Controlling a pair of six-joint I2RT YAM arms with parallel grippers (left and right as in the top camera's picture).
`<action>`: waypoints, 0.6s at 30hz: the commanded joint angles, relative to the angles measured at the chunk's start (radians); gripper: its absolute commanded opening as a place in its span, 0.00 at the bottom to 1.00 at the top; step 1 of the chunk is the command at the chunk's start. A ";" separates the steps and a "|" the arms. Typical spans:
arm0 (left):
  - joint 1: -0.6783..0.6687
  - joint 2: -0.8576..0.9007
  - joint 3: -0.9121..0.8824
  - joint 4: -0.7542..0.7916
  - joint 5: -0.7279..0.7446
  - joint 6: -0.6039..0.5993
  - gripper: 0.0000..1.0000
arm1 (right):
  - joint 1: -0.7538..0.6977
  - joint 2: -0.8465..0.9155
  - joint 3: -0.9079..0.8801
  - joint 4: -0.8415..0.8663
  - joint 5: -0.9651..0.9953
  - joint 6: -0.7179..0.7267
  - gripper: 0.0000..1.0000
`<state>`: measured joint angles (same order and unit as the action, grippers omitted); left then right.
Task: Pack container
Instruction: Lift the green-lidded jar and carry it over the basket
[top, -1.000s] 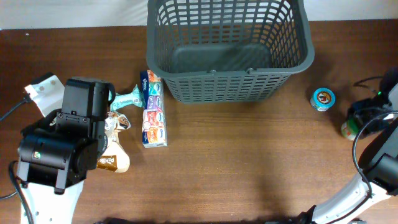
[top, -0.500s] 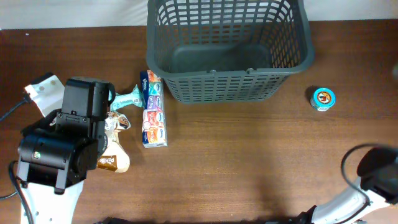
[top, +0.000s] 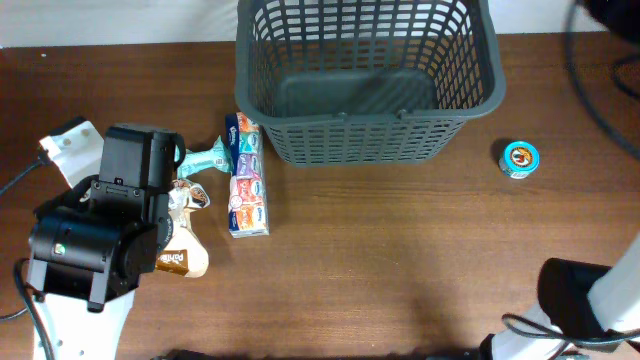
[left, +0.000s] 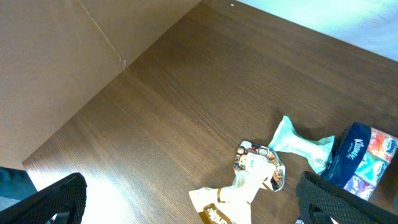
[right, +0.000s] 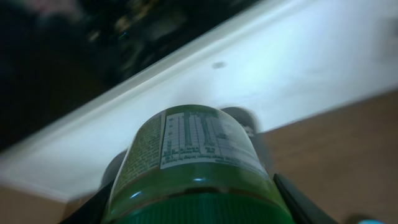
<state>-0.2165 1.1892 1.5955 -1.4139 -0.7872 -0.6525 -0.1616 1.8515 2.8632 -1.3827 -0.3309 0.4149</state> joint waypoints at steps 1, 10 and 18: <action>0.005 0.001 0.010 -0.001 -0.021 -0.013 1.00 | 0.150 0.019 0.013 0.037 -0.023 -0.157 0.04; 0.005 0.001 0.010 -0.001 -0.021 -0.013 1.00 | 0.354 0.142 0.013 0.026 0.163 -0.232 0.04; 0.005 0.001 0.010 -0.001 -0.021 -0.014 0.99 | 0.391 0.279 0.013 0.008 0.193 -0.223 0.04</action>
<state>-0.2165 1.1892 1.5955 -1.4139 -0.7872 -0.6525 0.2184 2.0953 2.8632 -1.3754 -0.1753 0.2020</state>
